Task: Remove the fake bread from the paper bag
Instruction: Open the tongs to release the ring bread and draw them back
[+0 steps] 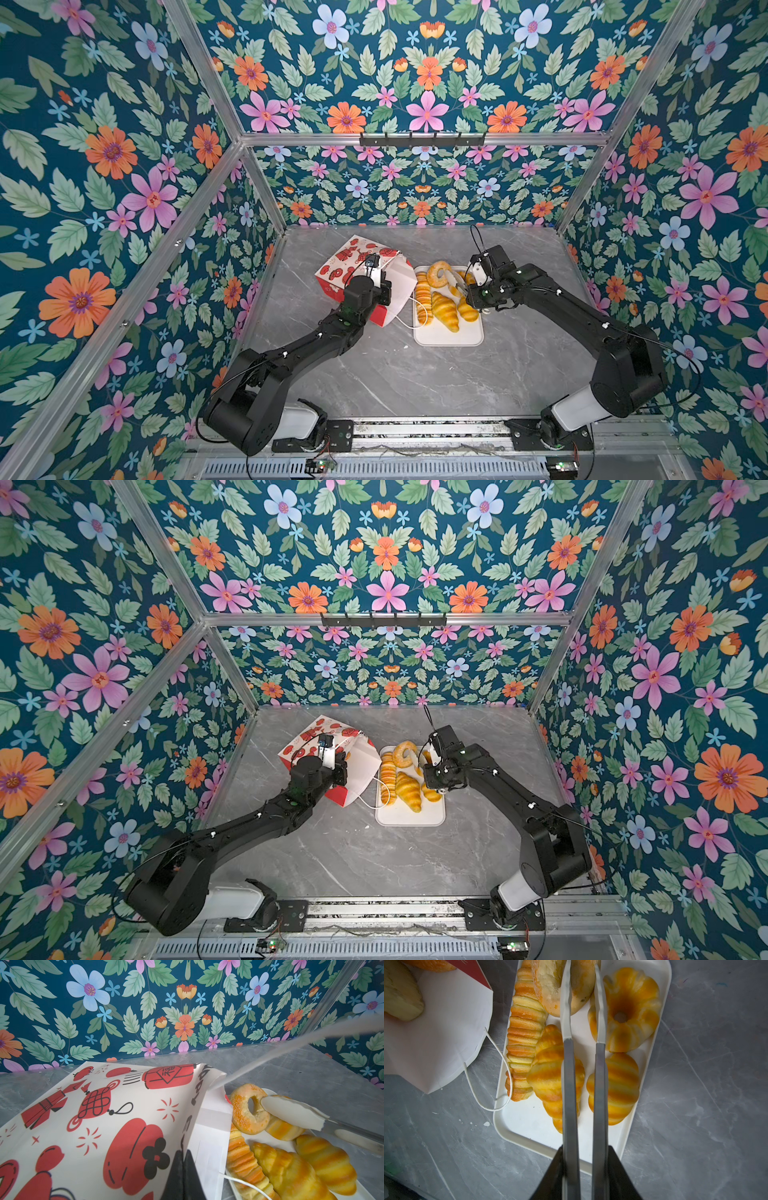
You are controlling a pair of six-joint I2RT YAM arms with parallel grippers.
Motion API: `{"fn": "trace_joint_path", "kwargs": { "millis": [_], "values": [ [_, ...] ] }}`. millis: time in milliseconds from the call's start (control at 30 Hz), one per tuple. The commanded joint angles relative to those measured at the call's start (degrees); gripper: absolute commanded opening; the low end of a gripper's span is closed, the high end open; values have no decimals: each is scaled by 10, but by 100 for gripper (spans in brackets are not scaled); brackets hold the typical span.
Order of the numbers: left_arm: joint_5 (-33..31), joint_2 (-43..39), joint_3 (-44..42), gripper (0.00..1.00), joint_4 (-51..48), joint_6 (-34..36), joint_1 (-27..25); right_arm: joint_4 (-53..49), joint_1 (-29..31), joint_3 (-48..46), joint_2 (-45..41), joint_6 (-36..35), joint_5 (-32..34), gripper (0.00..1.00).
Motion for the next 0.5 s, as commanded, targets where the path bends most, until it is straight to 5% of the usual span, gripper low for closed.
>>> {"fn": "trace_joint_path", "kwargs": {
  "millis": [0,467],
  "values": [
    [-2,-6,0,0,11,-5,2,5,-1,6,1,7,10,32],
    [0,0,-2,0,18,-6,2,32,-15,-7,-28,30,23,33]
  ]
}}
